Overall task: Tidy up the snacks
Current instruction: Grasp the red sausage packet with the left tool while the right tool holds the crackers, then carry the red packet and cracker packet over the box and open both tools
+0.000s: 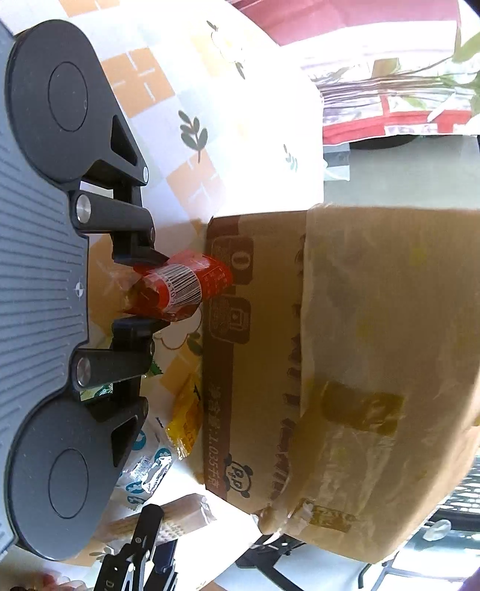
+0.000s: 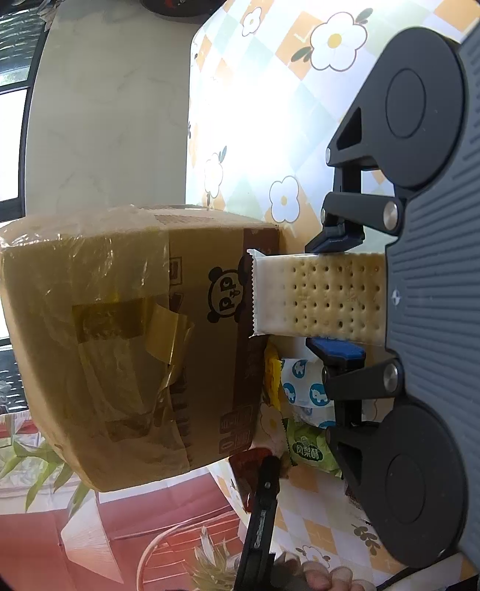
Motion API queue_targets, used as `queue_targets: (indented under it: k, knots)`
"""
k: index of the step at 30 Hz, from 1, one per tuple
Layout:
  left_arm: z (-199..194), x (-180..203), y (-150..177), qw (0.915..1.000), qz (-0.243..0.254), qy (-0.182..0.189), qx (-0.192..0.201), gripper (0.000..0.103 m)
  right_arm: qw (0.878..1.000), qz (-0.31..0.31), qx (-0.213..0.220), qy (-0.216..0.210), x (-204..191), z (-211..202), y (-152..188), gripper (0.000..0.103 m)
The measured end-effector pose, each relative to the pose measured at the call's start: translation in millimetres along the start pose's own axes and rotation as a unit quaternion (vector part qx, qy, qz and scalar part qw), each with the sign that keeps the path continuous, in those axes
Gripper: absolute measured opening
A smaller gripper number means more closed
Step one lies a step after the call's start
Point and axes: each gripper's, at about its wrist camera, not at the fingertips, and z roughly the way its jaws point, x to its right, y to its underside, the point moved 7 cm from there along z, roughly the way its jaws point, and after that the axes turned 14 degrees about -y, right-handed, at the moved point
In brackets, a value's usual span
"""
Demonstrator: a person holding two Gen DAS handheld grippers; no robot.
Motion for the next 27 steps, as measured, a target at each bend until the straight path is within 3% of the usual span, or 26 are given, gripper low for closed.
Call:
queue_targets:
  k: [2, 4, 13, 27]
  knots:
    - [-5, -3, -2, 1.0000, -0.001, 0.001, 0.005, 0.027, 1.000, -0.002, -0.002, 0.001, 0, 1, 0, 0.049]
    - [-11, -6, -2, 0.9999, -0.001, 0.005, 0.010, 0.013, 1.000, -0.003, -0.004, 0.001, 0, 1, 0, 0.049]
    - [-27, -14, 5, 0.9996, -0.011, 0.022, 0.010, 0.013, 1.000, -0.008, -0.010, 0.006, 0, 2, 0, 0.049]
    - [-63, -24, -4, 0.9981, -0.005, 0.032, 0.053, 0.013, 0.999, -0.031, -0.013, 0.004, -6, -1, 0, 0.049]
